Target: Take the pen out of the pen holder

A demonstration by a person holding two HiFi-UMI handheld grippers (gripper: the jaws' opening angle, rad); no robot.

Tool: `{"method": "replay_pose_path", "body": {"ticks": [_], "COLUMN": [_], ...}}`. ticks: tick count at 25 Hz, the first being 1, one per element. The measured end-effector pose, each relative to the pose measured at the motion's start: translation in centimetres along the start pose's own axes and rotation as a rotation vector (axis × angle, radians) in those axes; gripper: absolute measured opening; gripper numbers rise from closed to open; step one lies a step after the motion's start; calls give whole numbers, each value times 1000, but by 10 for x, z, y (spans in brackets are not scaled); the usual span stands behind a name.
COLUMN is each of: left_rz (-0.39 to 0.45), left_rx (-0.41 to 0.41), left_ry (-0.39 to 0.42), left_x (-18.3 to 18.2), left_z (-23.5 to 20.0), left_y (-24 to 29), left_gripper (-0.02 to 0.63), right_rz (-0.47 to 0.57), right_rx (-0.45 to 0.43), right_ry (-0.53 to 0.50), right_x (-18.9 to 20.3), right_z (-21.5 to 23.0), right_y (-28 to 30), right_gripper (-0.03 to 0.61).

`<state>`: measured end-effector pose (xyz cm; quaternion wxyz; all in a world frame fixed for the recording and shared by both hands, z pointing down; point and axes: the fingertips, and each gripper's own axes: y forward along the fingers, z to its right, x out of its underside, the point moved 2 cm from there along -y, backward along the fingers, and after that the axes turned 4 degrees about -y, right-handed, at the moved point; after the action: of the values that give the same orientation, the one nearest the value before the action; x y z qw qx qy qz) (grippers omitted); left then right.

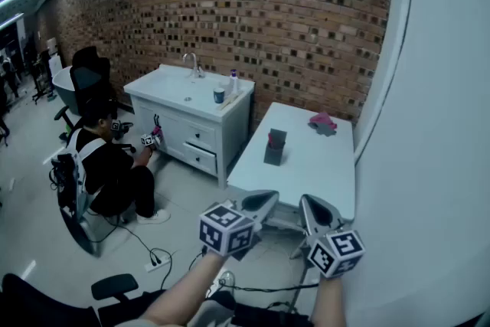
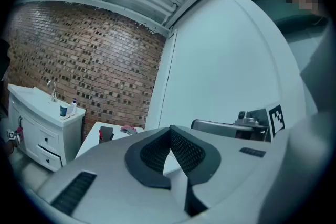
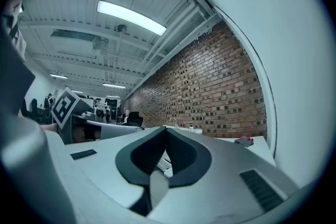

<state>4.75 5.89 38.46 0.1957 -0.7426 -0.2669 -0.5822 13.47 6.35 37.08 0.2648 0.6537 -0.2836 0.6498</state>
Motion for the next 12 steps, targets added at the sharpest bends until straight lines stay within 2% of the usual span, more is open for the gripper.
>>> {"method": "replay_pose_path", "body": {"ticks": [12], "left_rz": [-21], "left_rx": [6], "left_ry": [5], "left_x": [-7], "left_z": [-35], "left_y": [37], "left_gripper": [3], "right_rz": [-17], "right_rx": [21], "right_ry": [10], "right_x": [8], "right_z": [35], "right_y": [39], "right_gripper": [-11]}}
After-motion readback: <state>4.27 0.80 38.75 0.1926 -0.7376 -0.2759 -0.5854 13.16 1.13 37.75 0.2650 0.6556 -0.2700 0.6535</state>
